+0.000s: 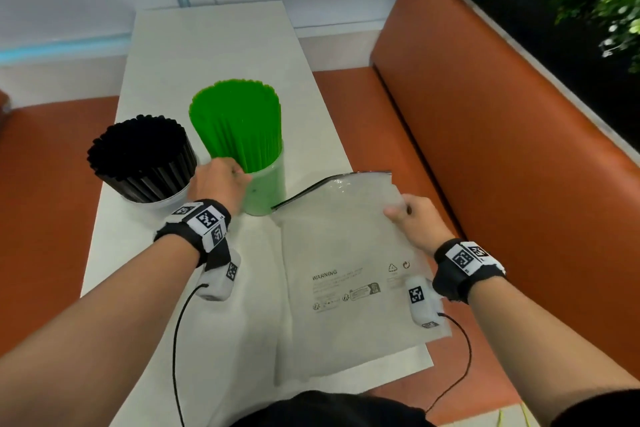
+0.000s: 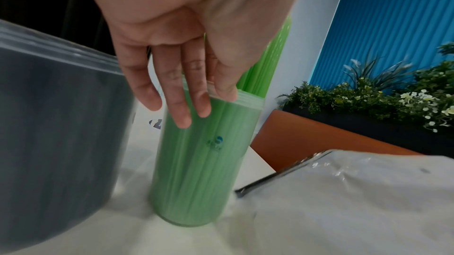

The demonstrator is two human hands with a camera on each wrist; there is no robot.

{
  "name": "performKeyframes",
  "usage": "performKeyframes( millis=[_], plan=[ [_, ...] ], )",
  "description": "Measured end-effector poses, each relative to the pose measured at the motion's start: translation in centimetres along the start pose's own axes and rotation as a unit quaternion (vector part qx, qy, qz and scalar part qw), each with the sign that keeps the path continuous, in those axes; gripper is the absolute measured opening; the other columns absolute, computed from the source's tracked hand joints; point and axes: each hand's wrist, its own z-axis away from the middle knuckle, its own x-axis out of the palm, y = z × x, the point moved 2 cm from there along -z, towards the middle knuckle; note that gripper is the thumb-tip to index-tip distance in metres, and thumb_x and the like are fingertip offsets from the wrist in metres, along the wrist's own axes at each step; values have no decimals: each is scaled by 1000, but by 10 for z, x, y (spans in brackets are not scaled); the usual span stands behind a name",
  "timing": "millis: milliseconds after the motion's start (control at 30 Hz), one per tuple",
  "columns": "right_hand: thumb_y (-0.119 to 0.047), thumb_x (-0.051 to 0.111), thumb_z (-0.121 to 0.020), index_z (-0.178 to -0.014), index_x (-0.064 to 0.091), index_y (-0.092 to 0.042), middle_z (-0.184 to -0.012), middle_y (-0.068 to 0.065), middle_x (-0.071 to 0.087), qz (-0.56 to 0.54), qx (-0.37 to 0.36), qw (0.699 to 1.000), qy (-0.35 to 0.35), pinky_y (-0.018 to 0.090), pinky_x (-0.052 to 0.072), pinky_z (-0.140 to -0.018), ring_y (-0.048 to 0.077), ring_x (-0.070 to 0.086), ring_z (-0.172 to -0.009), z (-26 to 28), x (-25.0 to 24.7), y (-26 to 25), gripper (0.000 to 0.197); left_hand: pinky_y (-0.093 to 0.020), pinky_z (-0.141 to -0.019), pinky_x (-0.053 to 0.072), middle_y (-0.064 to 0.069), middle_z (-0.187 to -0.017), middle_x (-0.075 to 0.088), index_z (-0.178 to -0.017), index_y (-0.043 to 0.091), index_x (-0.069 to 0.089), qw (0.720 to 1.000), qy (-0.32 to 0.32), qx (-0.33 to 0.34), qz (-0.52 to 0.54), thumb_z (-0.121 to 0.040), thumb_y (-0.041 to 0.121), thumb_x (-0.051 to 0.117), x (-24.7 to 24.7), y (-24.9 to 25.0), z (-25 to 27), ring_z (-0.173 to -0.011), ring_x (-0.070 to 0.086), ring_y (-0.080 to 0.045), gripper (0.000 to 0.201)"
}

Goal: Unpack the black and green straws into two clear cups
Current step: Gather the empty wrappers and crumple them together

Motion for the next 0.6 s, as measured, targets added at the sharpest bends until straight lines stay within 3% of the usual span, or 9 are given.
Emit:
performKeyframes(
  millis=[133, 200, 300, 400, 467, 533, 600],
  plan=[
    [-23, 64, -92, -83, 66, -14, -86, 10, 74, -96, -35, 993, 57, 50, 60, -70, 34, 71, -82, 18, -43, -17, 13, -35, -72, 47, -8, -81, 64, -87, 16, 71, 1000, -14, 13, 1, -93, 22, 59, 2, -2, 4, -75, 54, -30, 15],
    [-26, 64, -92, -90, 63, 0, -93, 25, 70, -112, -61, 990, 61, 61, 54, -73, 45, 68, -83, 25, -55, -34, 25, -34, -73, 45, -7, -82, 62, -86, 16, 68, 1000, -16, 13, 18, -92, 24, 58, 2, -4, 6, -76, 53, -29, 13],
    [-30, 63, -93, -97, 51, 16, -98, 44, 54, -115, -113, 985, 58, 68, 46, -70, 44, 58, -72, 35, -62, -69, 48, -32, -72, 43, -7, -82, 62, -89, 25, 63, 999, 4, 16, 34, -91, 32, 59, -2, -4, 12, -77, 54, -28, 8],
    [-27, 62, -94, -102, 57, 12, -101, 38, 60, -155, -185, 969, 56, 63, 51, -73, 50, 62, -82, 46, -68, -103, 40, -37, -71, 48, -8, -75, 61, -84, 15, 62, 992, -23, 19, 119, -97, 35, 52, -2, 0, 23, -74, 58, -30, 26],
    [-26, 60, -94, -110, 64, 0, -108, 24, 69, -237, -210, 948, 44, 53, 57, -77, 42, 68, -94, 51, -72, -122, 31, -39, -69, 53, -6, -63, 61, -86, 9, 65, 961, -99, -11, 257, -103, 36, 45, -2, 10, 36, -61, 62, -26, 38],
    [-26, 56, -95, -119, 63, -6, -118, 19, 67, -340, -219, 915, 14, 46, 57, -82, 36, 66, -105, 54, -76, -134, 32, -27, -59, 52, 7, -51, 62, -82, 9, 61, 923, -164, -36, 346, -107, 29, 39, -5, 20, 51, -48, 60, -6, 39],
    [-31, 54, -94, -120, 63, -10, -122, 17, 66, -401, -223, 888, -8, 42, 58, -83, 33, 65, -109, 54, -78, -142, 35, -11, -48, 44, 12, -37, 55, -70, 9, 49, 881, -216, -53, 418, -107, 6, 33, -7, 22, 65, -37, 52, 7, 40]
  ],
)
